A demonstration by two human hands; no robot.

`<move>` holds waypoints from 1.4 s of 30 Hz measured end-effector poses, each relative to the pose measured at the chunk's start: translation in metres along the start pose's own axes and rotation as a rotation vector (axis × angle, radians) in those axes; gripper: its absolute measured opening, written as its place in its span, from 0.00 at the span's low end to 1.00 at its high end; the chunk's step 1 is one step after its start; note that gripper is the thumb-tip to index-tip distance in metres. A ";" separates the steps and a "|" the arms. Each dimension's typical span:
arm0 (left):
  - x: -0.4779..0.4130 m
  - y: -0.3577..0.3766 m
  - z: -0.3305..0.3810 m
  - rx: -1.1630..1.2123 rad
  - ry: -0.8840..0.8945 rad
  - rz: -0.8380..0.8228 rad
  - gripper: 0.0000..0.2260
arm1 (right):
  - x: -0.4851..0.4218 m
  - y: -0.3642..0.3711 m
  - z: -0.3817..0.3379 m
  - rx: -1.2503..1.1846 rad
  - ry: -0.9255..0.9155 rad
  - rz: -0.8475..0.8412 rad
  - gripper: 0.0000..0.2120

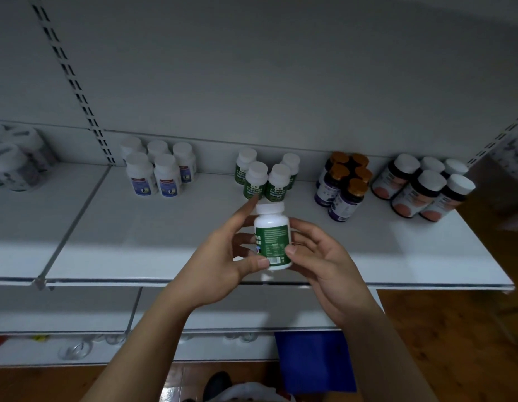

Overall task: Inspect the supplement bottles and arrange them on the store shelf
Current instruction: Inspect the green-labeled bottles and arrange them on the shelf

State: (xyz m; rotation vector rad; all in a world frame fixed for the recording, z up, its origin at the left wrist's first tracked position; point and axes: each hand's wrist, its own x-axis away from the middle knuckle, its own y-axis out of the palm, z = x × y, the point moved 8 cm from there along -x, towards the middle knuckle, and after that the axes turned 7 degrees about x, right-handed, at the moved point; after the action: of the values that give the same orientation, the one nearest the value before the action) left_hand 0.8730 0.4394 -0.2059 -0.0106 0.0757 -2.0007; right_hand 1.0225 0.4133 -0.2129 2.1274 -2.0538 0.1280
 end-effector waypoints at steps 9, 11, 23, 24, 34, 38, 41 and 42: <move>-0.005 -0.007 0.000 0.009 0.025 0.020 0.39 | -0.005 0.005 0.000 -0.005 0.002 0.000 0.21; -0.005 -0.010 0.002 0.029 0.022 0.068 0.39 | -0.006 0.010 0.000 -0.045 0.020 -0.023 0.22; -0.007 -0.007 0.015 0.011 0.109 0.083 0.37 | -0.011 0.026 0.002 -0.352 0.067 -0.142 0.22; -0.006 -0.007 0.016 0.000 0.119 0.088 0.37 | -0.011 0.027 0.002 -0.351 0.069 -0.149 0.22; -0.006 -0.001 0.029 -0.176 0.227 0.123 0.35 | -0.014 0.022 -0.003 -0.306 0.080 -0.100 0.21; -0.007 0.002 0.032 -0.226 0.258 0.113 0.35 | -0.010 0.023 -0.004 -0.375 0.101 -0.118 0.20; -0.007 0.005 0.029 -0.220 0.261 0.102 0.34 | -0.010 0.021 -0.004 -0.360 0.094 -0.124 0.20; -0.007 0.005 0.028 -0.215 0.256 0.099 0.33 | -0.010 0.019 -0.004 -0.344 0.085 -0.124 0.20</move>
State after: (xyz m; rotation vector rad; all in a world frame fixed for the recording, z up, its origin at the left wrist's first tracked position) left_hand 0.8819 0.4424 -0.1783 0.1101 0.4470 -1.8777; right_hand 1.0031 0.4237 -0.2097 1.9907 -1.7437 -0.1396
